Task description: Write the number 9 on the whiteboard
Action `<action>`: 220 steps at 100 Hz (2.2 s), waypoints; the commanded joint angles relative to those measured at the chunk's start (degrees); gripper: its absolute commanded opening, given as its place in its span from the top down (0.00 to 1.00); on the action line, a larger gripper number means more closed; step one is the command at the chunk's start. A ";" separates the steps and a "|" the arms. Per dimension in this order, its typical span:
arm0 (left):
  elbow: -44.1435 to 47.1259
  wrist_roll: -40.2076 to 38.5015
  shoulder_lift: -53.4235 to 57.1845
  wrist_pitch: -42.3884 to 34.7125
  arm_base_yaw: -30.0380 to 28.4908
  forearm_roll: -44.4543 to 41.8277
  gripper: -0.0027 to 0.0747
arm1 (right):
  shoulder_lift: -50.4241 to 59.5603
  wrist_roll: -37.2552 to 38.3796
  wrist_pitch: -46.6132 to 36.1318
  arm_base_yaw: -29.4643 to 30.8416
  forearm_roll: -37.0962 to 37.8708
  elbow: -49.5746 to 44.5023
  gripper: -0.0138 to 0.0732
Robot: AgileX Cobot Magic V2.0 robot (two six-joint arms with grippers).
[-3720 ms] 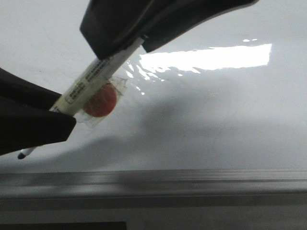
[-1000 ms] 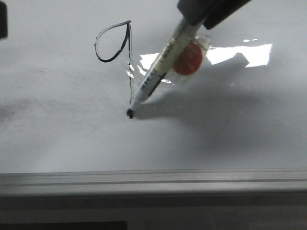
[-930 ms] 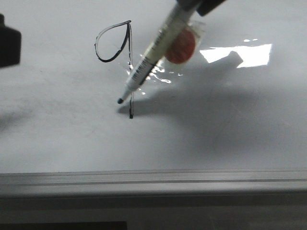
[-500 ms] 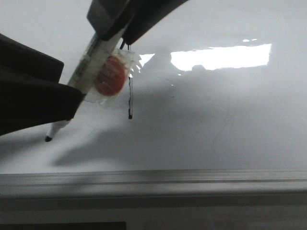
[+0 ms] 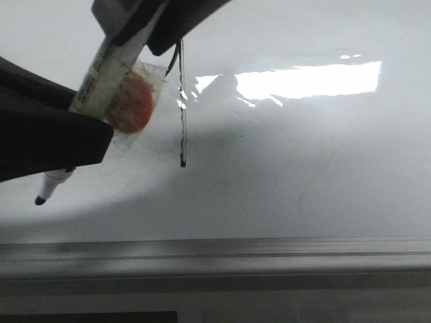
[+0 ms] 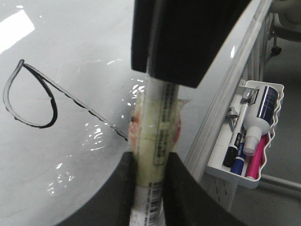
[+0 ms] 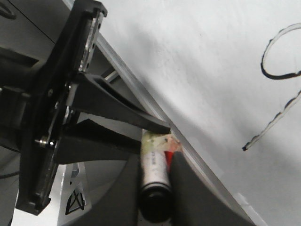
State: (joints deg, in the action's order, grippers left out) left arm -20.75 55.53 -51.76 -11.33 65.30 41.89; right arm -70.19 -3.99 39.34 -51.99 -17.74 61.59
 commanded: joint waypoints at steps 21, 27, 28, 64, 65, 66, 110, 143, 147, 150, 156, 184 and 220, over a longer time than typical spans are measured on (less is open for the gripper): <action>-1.86 -0.94 0.25 -3.50 0.31 6.80 0.99 | 1.21 -0.36 -4.51 -0.03 -1.47 1.88 0.60; -1.86 -0.94 0.81 -3.60 0.31 12.73 0.99 | 1.33 -0.36 -4.65 -0.03 -1.34 1.88 0.47; -1.86 -0.94 0.98 -3.60 0.31 13.38 0.99 | 1.33 -0.36 -4.65 -0.03 -1.34 1.88 0.46; -1.86 6.02 4.37 -18.15 0.31 53.55 0.99 | 4.89 -0.36 -5.78 0.09 -1.09 1.88 0.44; -1.86 6.20 4.37 -17.97 0.31 53.77 0.99 | 4.98 -0.36 -5.78 0.09 -1.09 1.88 0.44; -1.86 6.45 4.37 -17.50 0.31 54.06 0.99 | 5.13 -0.36 -5.78 0.09 -1.09 1.88 0.44; -2.69 6.45 -1.32 -15.46 0.31 54.75 0.99 | 5.49 -0.36 -5.68 0.09 -1.09 1.88 0.44; -3.30 6.45 -2.57 -16.91 0.31 52.93 0.99 | 5.49 -0.36 -5.48 0.09 -1.09 1.88 0.45; -3.30 6.45 -2.57 -16.91 0.31 52.93 0.99 | 5.49 -0.36 -5.34 0.09 -1.09 1.88 0.45; -3.30 6.45 -2.57 -16.91 0.31 52.93 0.99 | 5.49 -0.36 -5.24 0.09 -1.09 1.88 0.45; -3.30 6.45 -2.57 -16.91 0.31 52.93 0.99 | 5.49 -0.36 -5.01 0.09 -1.09 1.88 0.45; -3.30 6.35 -2.57 -14.74 0.31 50.16 0.65 | 5.49 -0.36 -4.91 0.09 -1.09 1.88 0.45; -3.30 6.47 3.17 -14.74 0.31 48.53 0.57 | 8.87 -0.36 -6.47 0.09 3.77 1.26 0.71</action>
State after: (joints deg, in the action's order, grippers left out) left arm -22.19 61.92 -51.33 -25.27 65.34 92.53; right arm -64.33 -3.99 37.19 -52.09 -15.68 61.59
